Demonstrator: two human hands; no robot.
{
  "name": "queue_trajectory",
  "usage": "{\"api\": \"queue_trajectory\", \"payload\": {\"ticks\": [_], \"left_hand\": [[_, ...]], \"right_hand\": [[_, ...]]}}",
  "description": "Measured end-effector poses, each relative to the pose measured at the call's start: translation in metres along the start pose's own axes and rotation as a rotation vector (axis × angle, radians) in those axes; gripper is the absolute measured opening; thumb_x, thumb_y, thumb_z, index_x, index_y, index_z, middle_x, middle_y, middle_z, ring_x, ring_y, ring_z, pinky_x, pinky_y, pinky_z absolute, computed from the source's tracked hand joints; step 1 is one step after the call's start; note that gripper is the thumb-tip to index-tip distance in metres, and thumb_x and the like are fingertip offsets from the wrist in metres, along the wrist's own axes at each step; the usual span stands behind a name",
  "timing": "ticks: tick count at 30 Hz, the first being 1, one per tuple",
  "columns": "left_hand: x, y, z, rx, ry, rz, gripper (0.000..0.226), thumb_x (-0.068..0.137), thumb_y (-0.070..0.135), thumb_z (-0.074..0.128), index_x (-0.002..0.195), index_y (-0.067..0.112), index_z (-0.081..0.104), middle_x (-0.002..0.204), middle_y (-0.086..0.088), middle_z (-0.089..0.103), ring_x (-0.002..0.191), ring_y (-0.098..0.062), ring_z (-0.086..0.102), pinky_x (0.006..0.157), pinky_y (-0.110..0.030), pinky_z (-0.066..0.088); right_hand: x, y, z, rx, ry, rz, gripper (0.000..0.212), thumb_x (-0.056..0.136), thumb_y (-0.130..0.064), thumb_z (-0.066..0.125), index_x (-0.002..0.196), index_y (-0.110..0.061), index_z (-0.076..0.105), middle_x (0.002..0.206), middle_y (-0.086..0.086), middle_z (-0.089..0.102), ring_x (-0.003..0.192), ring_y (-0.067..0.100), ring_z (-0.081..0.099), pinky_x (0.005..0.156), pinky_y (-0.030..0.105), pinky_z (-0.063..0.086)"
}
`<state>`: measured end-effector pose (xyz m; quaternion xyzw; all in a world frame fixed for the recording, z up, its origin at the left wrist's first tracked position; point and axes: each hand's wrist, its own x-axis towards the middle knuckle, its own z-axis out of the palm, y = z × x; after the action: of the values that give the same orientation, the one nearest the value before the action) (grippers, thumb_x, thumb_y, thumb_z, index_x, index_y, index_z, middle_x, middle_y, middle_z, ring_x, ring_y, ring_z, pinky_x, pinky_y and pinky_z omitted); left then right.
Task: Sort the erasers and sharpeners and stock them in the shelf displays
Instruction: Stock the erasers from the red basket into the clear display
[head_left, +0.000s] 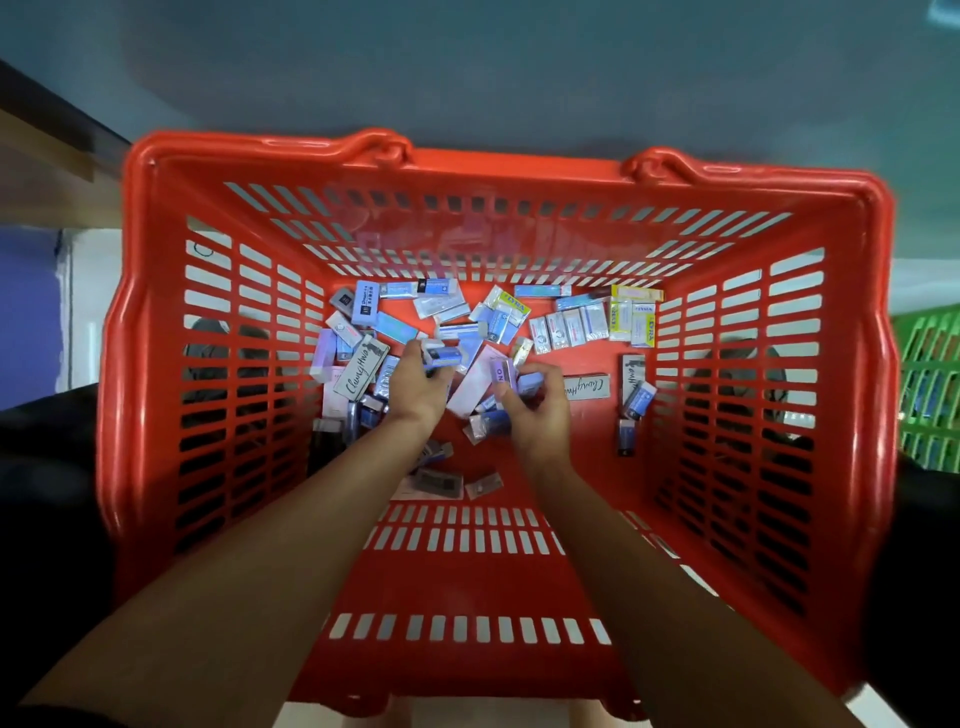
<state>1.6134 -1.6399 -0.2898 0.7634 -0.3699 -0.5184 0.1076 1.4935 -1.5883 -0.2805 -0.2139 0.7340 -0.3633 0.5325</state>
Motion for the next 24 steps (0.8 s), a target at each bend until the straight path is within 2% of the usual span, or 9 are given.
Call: {"api": "queue_trajectory", "payload": {"ticks": [3, 5, 7, 9, 12, 14, 17, 21, 24], "left_hand": [[-0.015, 0.002, -0.01, -0.037, -0.022, 0.055, 0.036, 0.094, 0.012, 0.055, 0.128, 0.001, 0.047, 0.118, -0.014, 0.06, 0.11, -0.027, 0.056, 0.086, -0.027, 0.04], [-0.022, 0.005, -0.019, -0.098, -0.025, 0.07, 0.035, 0.093, 0.012, 0.058, 0.126, 0.002, 0.049, 0.118, -0.01, 0.061, 0.113, -0.026, 0.056, 0.092, -0.029, 0.042], [-0.034, 0.013, -0.027, -0.145, -0.061, 0.06, 0.031, 0.093, 0.017, 0.058, 0.121, 0.004, 0.051, 0.112, -0.001, 0.06, 0.11, -0.021, 0.056, 0.088, -0.026, 0.041], [-0.048, 0.022, -0.034, -0.217, -0.124, 0.037, 0.025, 0.093, 0.021, 0.058, 0.114, 0.008, 0.054, 0.098, 0.007, 0.058, 0.099, -0.017, 0.057, 0.084, -0.026, 0.044], [-0.073, 0.041, -0.048, -0.326, -0.195, 0.029, 0.008, 0.093, 0.022, 0.059, 0.09, 0.016, 0.053, 0.083, 0.011, 0.052, 0.082, -0.014, 0.057, 0.065, -0.024, 0.054], [-0.087, 0.056, -0.06, -0.354, -0.228, 0.05, 0.013, 0.092, 0.025, 0.059, 0.1, 0.016, 0.055, 0.092, 0.008, 0.055, 0.092, -0.018, 0.057, 0.067, -0.025, 0.054], [-0.106, 0.076, -0.08, -0.355, -0.273, 0.085, 0.024, 0.091, 0.03, 0.059, 0.108, 0.013, 0.057, 0.099, 0.0, 0.06, 0.088, -0.016, 0.06, 0.074, -0.033, 0.052], [-0.139, 0.105, -0.105, -0.337, -0.29, 0.196, 0.011, 0.094, 0.03, 0.055, 0.089, 0.02, 0.055, 0.082, -0.002, 0.062, 0.06, -0.006, 0.063, 0.051, -0.019, 0.05], [-0.169, 0.129, -0.121, -0.328, -0.341, 0.248, 0.015, 0.093, 0.032, 0.056, 0.093, 0.017, 0.054, 0.082, -0.004, 0.063, 0.062, -0.011, 0.059, 0.051, -0.02, 0.047]], "right_hand": [[-0.003, -0.008, -0.006, 0.02, -0.017, 0.018, 0.025, 0.086, 0.004, 0.061, 0.089, -0.016, 0.046, 0.072, -0.004, 0.052, 0.06, -0.004, 0.056, 0.056, 0.016, 0.048], [-0.005, -0.014, -0.013, 0.024, -0.034, 0.062, 0.029, 0.085, -0.001, 0.064, 0.086, -0.022, 0.045, 0.075, -0.003, 0.055, 0.07, 0.008, 0.062, 0.063, 0.029, 0.055], [-0.01, -0.024, -0.019, 0.049, -0.059, 0.113, 0.029, 0.085, -0.008, 0.067, 0.087, -0.027, 0.045, 0.082, -0.001, 0.058, 0.08, 0.022, 0.064, 0.074, 0.045, 0.055], [-0.017, -0.037, -0.024, 0.069, -0.049, 0.13, 0.026, 0.086, -0.011, 0.066, 0.086, -0.025, 0.044, 0.079, -0.001, 0.054, 0.073, 0.018, 0.059, 0.078, 0.049, 0.053], [-0.031, -0.065, -0.032, 0.121, -0.073, 0.119, 0.022, 0.088, -0.012, 0.064, 0.088, -0.017, 0.043, 0.073, -0.003, 0.044, 0.061, 0.009, 0.053, 0.062, 0.043, 0.055], [-0.041, -0.088, -0.036, 0.14, -0.101, 0.059, 0.025, 0.089, -0.011, 0.063, 0.083, -0.018, 0.04, 0.076, 0.001, 0.044, 0.061, 0.013, 0.054, 0.059, 0.041, 0.055], [-0.06, -0.124, -0.044, 0.143, -0.135, -0.068, 0.027, 0.089, -0.011, 0.062, 0.081, -0.02, 0.037, 0.084, 0.005, 0.044, 0.063, 0.018, 0.057, 0.052, 0.038, 0.057], [-0.093, -0.169, -0.051, 0.171, -0.188, -0.206, 0.023, 0.091, -0.01, 0.06, 0.088, -0.02, 0.039, 0.083, 0.0, 0.045, 0.068, 0.017, 0.059, 0.057, 0.039, 0.056], [-0.121, -0.199, -0.052, 0.172, -0.208, -0.287, 0.022, 0.091, -0.009, 0.059, 0.093, -0.017, 0.039, 0.078, -0.001, 0.042, 0.058, 0.01, 0.052, 0.054, 0.036, 0.055]]}}
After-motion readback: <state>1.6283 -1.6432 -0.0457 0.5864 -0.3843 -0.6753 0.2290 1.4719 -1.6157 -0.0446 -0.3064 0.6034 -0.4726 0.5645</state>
